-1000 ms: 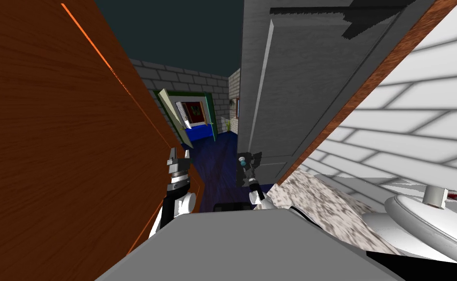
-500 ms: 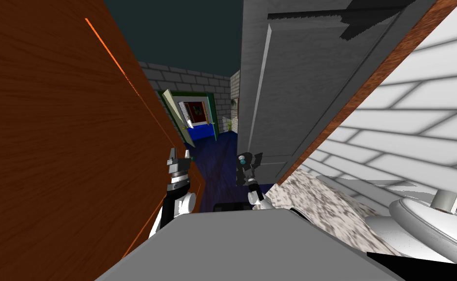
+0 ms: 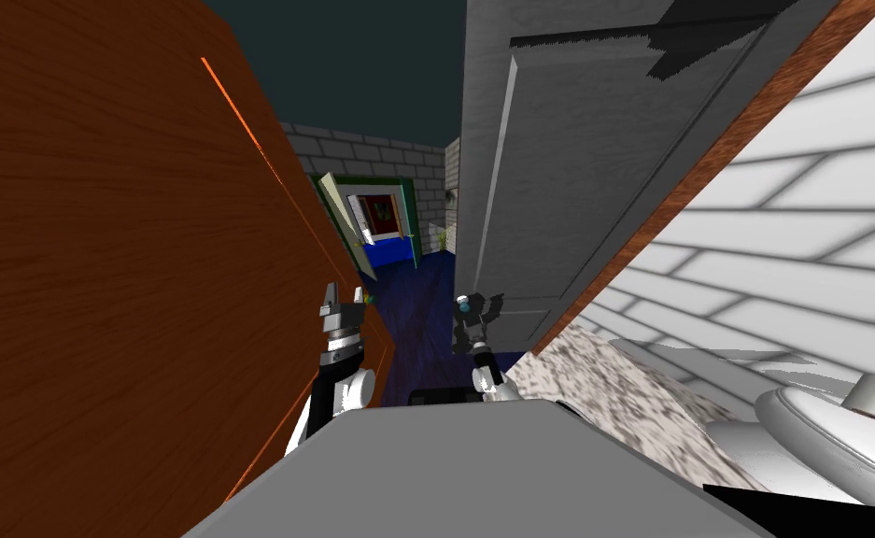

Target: Push the door open

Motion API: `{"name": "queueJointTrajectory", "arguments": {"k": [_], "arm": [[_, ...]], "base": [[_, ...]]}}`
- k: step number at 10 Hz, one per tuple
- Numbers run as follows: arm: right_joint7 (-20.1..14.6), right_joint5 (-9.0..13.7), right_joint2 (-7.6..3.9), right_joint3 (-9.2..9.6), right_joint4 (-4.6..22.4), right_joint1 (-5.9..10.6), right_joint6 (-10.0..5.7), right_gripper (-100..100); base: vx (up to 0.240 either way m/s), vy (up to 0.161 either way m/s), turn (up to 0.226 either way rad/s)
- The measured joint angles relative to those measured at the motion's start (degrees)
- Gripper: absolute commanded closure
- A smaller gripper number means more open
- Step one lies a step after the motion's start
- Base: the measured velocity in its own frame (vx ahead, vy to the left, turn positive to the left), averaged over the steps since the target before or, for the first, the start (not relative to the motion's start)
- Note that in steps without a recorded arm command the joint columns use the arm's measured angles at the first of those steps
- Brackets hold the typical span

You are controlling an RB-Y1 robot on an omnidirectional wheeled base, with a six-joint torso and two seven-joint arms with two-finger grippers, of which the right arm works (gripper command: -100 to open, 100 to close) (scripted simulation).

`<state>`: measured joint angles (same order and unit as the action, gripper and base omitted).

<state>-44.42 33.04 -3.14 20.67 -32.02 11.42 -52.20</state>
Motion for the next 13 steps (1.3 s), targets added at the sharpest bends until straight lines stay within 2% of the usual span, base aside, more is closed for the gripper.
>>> {"name": "queueJointTrajectory", "arguments": {"k": [10,13], "arm": [[-15.1,4.1,2.36,0.27,-4.4,-2.36,1.3,-100],[-19.4,5.1,3.19,0.33,-4.7,-2.52,1.37,-100]], "base": [[-0.054,-0.023,0.055],[-0.04,-0.016,0.038]]}}
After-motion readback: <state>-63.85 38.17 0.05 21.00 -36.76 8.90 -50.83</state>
